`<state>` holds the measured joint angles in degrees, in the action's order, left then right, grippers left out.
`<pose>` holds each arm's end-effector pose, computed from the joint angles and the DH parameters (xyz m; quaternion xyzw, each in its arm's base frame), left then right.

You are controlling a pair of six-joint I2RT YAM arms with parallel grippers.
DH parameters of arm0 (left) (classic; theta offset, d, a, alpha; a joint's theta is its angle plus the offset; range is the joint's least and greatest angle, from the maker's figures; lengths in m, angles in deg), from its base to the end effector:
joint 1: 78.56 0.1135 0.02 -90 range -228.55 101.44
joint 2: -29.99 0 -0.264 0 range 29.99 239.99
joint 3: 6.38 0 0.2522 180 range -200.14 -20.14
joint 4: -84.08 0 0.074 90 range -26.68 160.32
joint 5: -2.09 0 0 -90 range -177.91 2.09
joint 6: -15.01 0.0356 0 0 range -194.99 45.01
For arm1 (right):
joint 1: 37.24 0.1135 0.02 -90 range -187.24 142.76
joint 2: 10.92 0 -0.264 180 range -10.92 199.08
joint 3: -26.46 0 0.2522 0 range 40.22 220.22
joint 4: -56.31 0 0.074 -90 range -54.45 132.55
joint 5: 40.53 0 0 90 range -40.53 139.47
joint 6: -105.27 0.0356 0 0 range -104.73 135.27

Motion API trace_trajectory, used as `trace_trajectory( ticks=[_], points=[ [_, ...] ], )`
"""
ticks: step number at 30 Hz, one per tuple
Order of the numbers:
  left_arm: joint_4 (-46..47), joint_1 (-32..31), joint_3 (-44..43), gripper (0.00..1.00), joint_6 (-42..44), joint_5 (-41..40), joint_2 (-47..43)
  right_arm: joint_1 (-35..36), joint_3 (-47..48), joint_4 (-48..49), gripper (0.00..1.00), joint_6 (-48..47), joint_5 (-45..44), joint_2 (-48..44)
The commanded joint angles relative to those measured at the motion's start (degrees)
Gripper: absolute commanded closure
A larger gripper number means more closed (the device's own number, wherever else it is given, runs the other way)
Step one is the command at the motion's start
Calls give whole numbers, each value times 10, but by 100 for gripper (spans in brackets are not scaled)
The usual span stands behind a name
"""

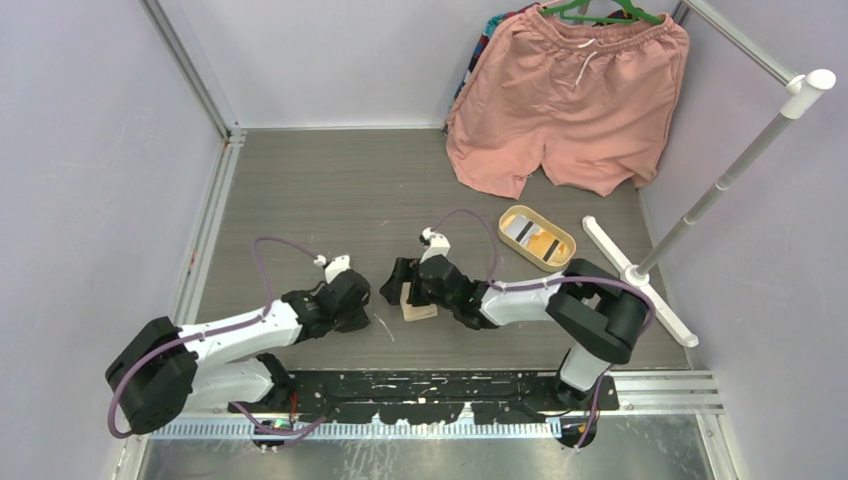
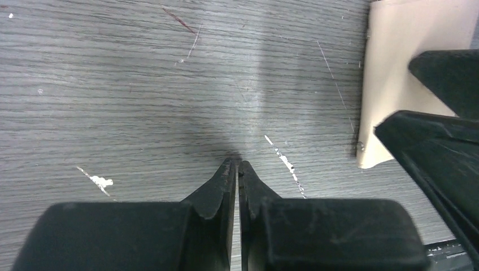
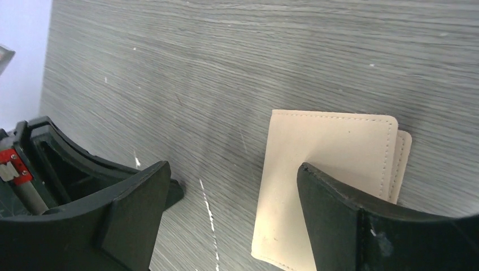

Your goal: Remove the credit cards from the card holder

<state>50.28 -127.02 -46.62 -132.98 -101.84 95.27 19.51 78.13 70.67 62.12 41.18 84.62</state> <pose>0.1352 -0.1397 0.1537 -0.1119 0.9501 -0.1436 0.2532 0.1810 0.2668 0.1477 -0.0381 0.8615 0.3562 0.3597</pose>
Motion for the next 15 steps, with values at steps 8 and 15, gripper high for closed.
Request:
trace_trajectory(
  ticks=[8,15],
  points=[
    [6,10,-14,42,53,-43,-71,-59,32,-106,7,-61,-13,-126],
    [33,29,-38,9,154,-15,-128,-66,16,-147,0,-94,-73,-212]
  ],
)
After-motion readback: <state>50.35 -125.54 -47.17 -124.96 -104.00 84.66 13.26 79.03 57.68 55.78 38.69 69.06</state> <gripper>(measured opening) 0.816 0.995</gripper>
